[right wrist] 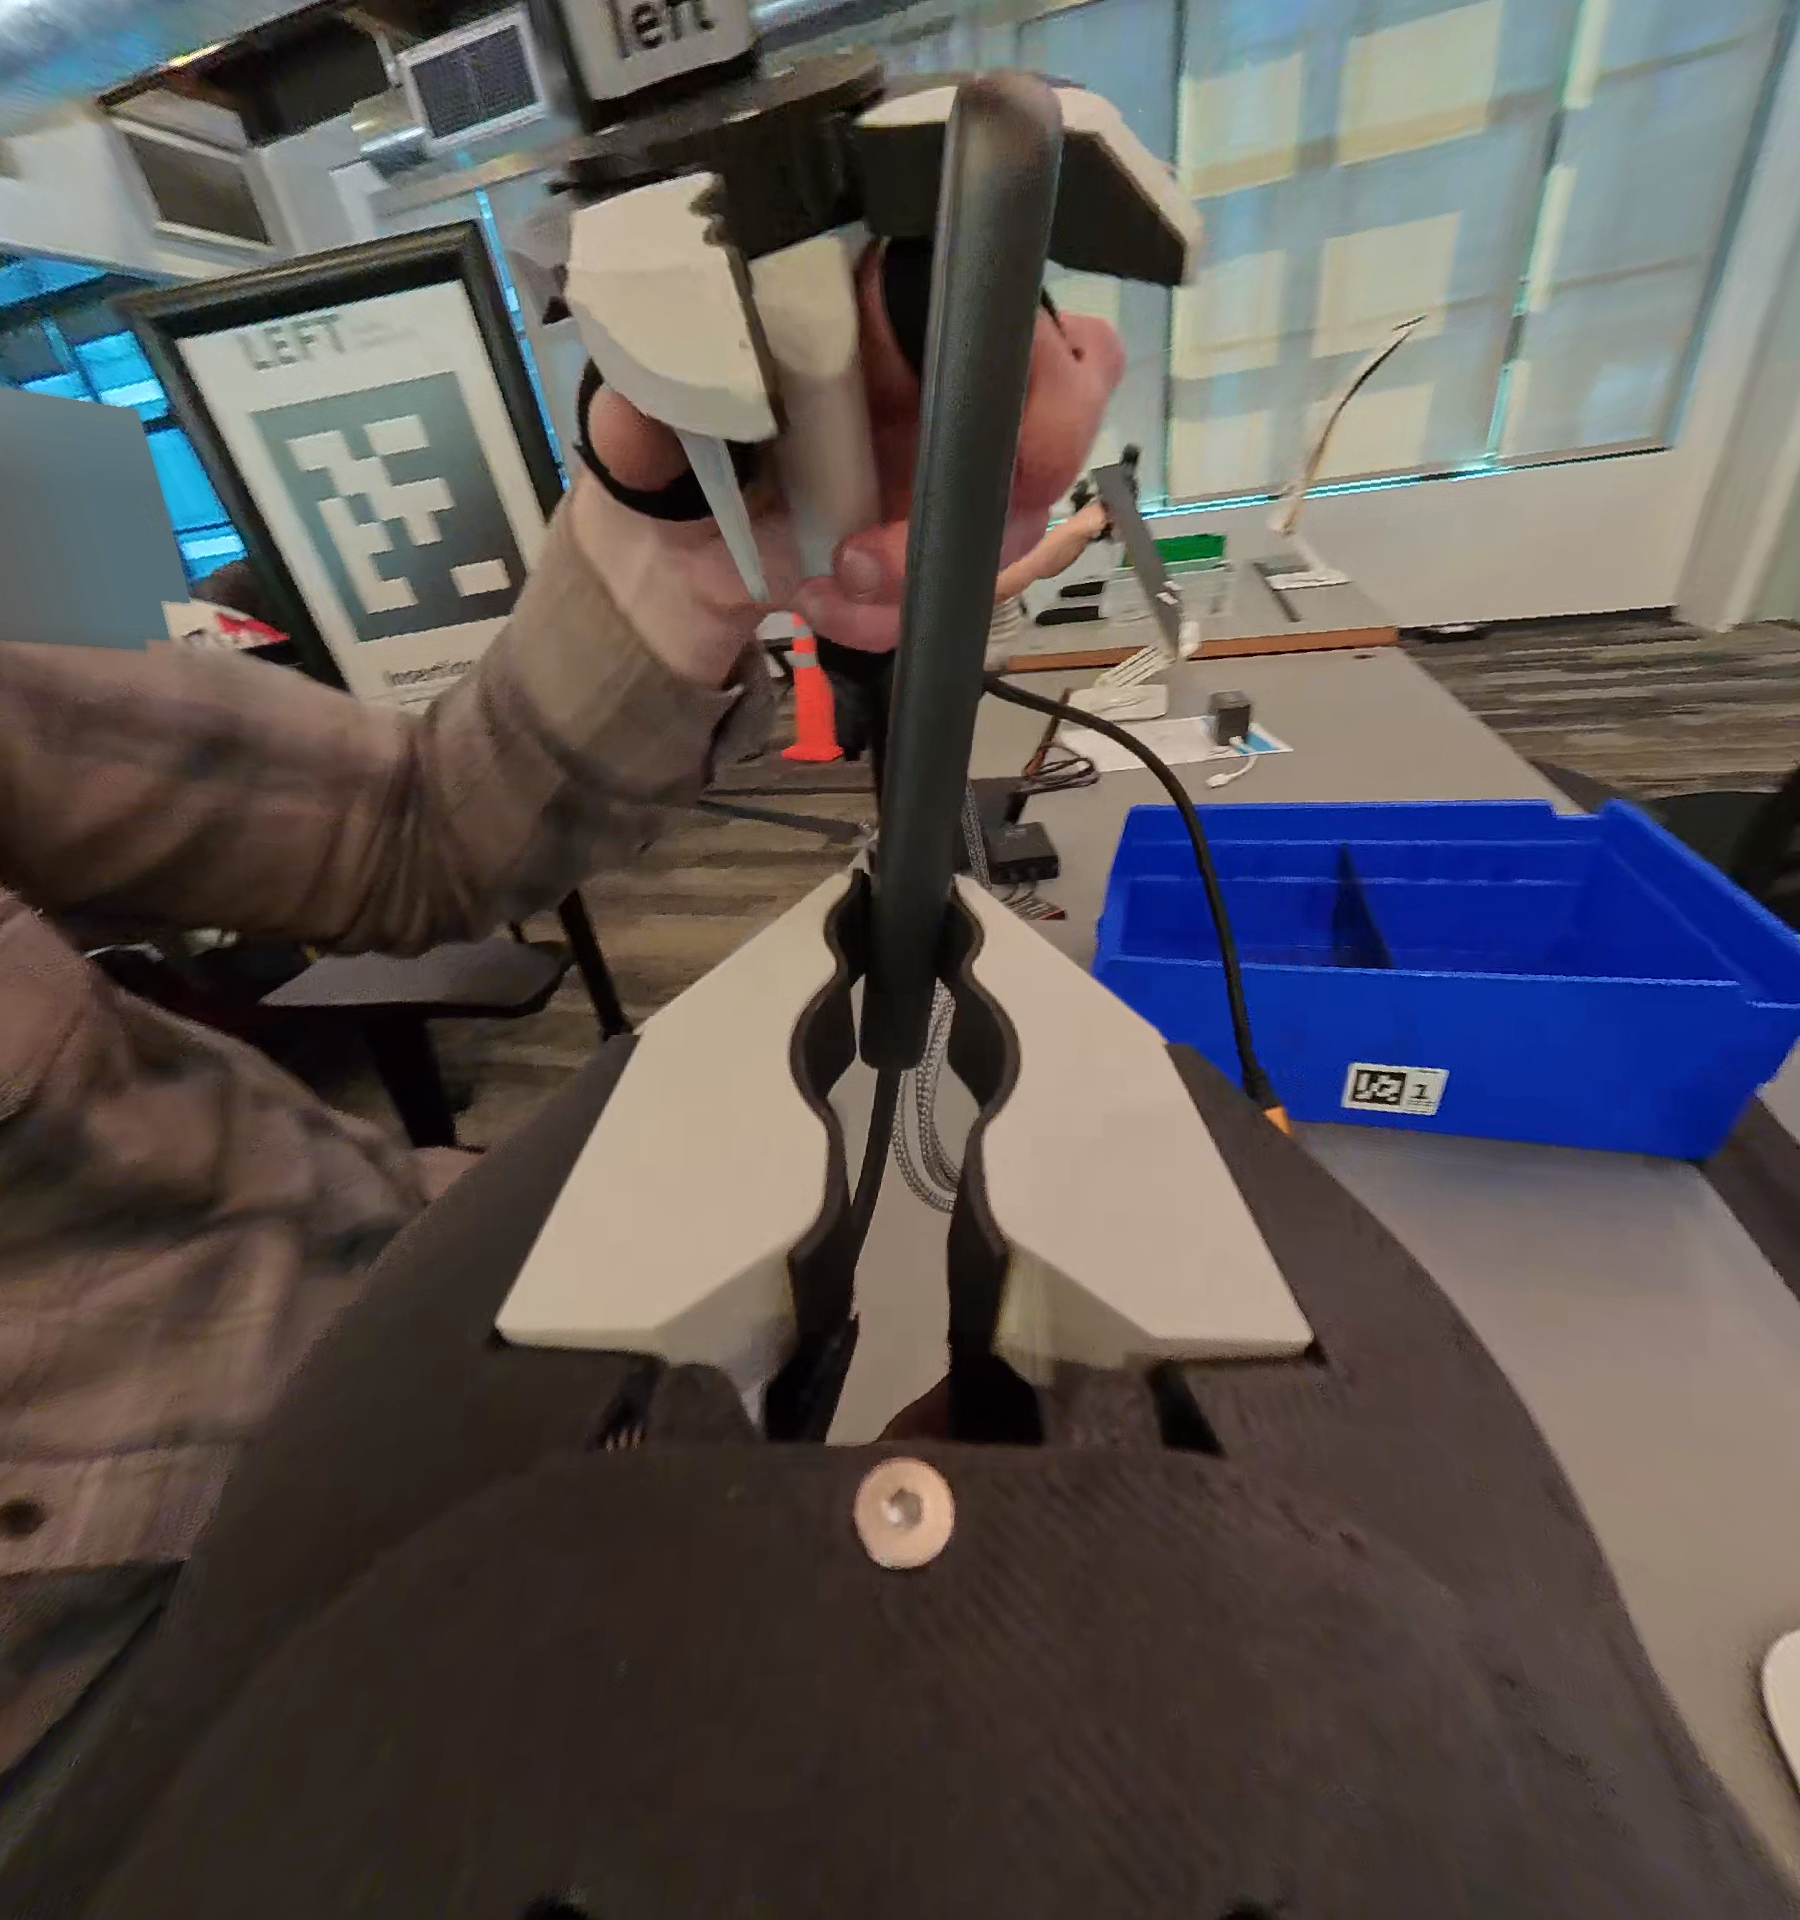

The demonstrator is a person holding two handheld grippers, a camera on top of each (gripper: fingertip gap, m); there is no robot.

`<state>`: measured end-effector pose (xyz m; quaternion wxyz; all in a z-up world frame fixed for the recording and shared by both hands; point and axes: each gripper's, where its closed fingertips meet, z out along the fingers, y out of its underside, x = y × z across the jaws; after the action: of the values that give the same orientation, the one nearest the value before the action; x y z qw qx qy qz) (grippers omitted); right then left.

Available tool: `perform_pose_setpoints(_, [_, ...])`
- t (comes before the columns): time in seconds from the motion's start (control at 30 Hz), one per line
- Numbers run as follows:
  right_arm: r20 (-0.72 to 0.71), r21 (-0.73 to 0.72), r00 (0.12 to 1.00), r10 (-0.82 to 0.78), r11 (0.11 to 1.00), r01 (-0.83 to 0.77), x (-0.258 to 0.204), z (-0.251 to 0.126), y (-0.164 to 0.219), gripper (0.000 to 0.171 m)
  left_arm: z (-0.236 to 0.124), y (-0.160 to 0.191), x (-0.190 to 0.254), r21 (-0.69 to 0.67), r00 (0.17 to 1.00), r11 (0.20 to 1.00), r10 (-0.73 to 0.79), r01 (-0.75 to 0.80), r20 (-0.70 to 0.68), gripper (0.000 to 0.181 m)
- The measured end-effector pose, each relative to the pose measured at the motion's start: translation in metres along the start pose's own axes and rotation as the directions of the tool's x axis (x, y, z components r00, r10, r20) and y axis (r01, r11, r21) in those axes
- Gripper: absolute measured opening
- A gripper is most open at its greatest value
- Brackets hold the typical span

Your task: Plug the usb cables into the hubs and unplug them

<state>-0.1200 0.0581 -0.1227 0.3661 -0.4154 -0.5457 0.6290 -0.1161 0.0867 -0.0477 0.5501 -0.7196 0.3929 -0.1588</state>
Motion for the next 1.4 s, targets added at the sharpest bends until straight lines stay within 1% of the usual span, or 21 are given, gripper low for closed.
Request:
perform_pose_setpoints(0.07, [0.027,-0.041,0.999,-0.016,0.999,0.017,-0.005,0.000,0.006,0.010,0.005,0.008,0.011,-0.040,0.995,0.999,-0.018,0.014,-0.095,0.055])
perform_pose_setpoints(0.13, [0.058,-0.096,0.998,-0.038,0.994,0.043,-0.011,0.002,0.015,0.010,0.010,0.016,0.018,-0.084,0.989,0.996,-0.022,0.010,-0.146,0.048])
perform_pose_setpoints(0.23, [0.091,-0.127,0.995,-0.040,0.991,0.051,-0.016,0.003,0.022,0.010,0.011,0.021,0.032,-0.107,0.969,0.994,-0.048,0.023,-0.240,0.018])
perform_pose_setpoints(0.33, [0.101,-0.121,0.994,-0.036,0.991,0.048,-0.015,0.002,0.024,0.009,0.010,0.023,0.038,-0.126,0.960,0.991,-0.070,0.036,-0.272,0.015])
perform_pose_setpoints(0.47, [0.063,-0.100,0.997,-0.045,0.994,0.051,-0.007,0.000,0.021,0.011,0.012,0.022,0.038,-0.115,0.963,0.993,-0.067,0.038,-0.261,0.013])
perform_pose_setpoints(0.53, [0.006,-0.091,0.997,-0.074,0.993,0.074,0.002,-0.004,0.016,0.028,0.012,0.021,0.037,-0.115,0.967,0.993,-0.069,0.042,-0.247,0.013])
perform_pose_setpoints(0.57, [-0.022,-0.084,0.994,-0.108,0.991,0.105,0.005,-0.009,0.011,0.032,0.012,0.018,0.034,-0.106,0.967,0.992,-0.087,0.063,-0.238,0.013])
perform_pose_setpoints(0.63, [-0.162,-0.124,0.959,-0.234,0.969,0.215,0.021,-0.024,0.001,0.044,0.012,0.014,0.025,-0.083,0.968,0.989,-0.134,0.118,-0.213,0.013])
perform_pose_setpoints(0.67, [-0.234,-0.182,0.918,-0.321,0.942,0.283,0.029,-0.032,-0.003,0.045,0.011,0.012,0.016,-0.061,0.969,0.987,-0.159,0.150,-0.190,0.013])
perform_pose_setpoints(0.73, [-0.360,-0.335,0.774,-0.521,0.846,0.414,0.042,-0.051,-0.015,0.049,0.009,0.008,-0.001,-0.016,0.957,0.970,-0.243,0.243,-0.160,0.013])
perform_pose_setpoints(0.87, [-0.400,-0.589,0.401,-0.824,0.567,0.577,0.039,-0.058,-0.044,0.048,0.008,0.006,-0.030,0.074,0.908,0.910,-0.395,0.408,-0.143,0.013])
perform_pose_setpoints(0.9, [-0.376,-0.660,0.277,-0.884,0.466,0.590,0.039,-0.055,-0.050,0.046,0.009,0.006,-0.036,0.095,0.903,0.901,-0.411,0.423,-0.125,0.013])
perform_pose_setpoints(0.97, [-0.315,-0.798,-0.064,-0.947,0.228,0.558,0.038,-0.053,-0.069,0.034,0.011,0.006,-0.044,0.118,0.895,0.888,-0.432,0.443,-0.110,0.013])
perform_pose_setpoints(1.0, [-0.261,-0.828,-0.158,-0.952,0.137,0.543,0.033,-0.046,-0.071,0.032,0.011,0.005,-0.047,0.134,0.889,0.880,-0.444,0.456,-0.108,0.013])
perform_pose_setpoints(1.03, [-0.241,-0.821,-0.186,-0.953,0.098,0.562,0.026,-0.035,-0.070,0.027,0.011,0.004,-0.051,0.150,0.883,0.870,-0.458,0.469,-0.105,0.013])
perform_pose_setpoints(1.1, [-0.249,-0.778,-0.149,-0.957,0.106,0.619,0.017,-0.016,-0.059,0.026,0.010,0.002,-0.056,0.167,0.879,0.863,-0.468,0.478,-0.096,0.013])
perform_pose_setpoints(1.17, [-0.248,-0.794,-0.183,-0.951,0.091,0.600,0.025,-0.009,-0.051,0.035,0.006,-0.001,-0.061,0.191,0.869,0.848,-0.487,0.494,-0.086,0.013])
perform_pose_setpoints(1.27, [-0.230,-0.849,-0.152,-0.961,0.121,0.515,0.051,-0.005,-0.030,0.065,0.000,-0.005,-0.068,0.233,0.858,0.828,-0.510,0.510,-0.066,0.013])
perform_pose_setpoints(1.3, [-0.232,-0.859,-0.151,-0.961,0.130,0.496,0.058,-0.004,-0.025,0.071,-0.002,-0.006,-0.069,0.239,0.850,0.819,-0.523,0.522,-0.063,0.013])
perform_pose_setpoints(1.37, [-0.268,-0.867,-0.219,-0.938,0.136,0.479,0.064,-0.005,-0.025,0.066,-0.001,-0.004,-0.067,0.236,0.846,0.816,-0.530,0.527,-0.059,0.013])
perform_pose_setpoints(1.4, [-0.268,-0.873,-0.223,-0.937,0.138,0.468,0.068,-0.005,-0.022,0.067,0.001,-0.003,-0.064,0.228,0.843,0.814,-0.534,0.534,-0.067,0.013])
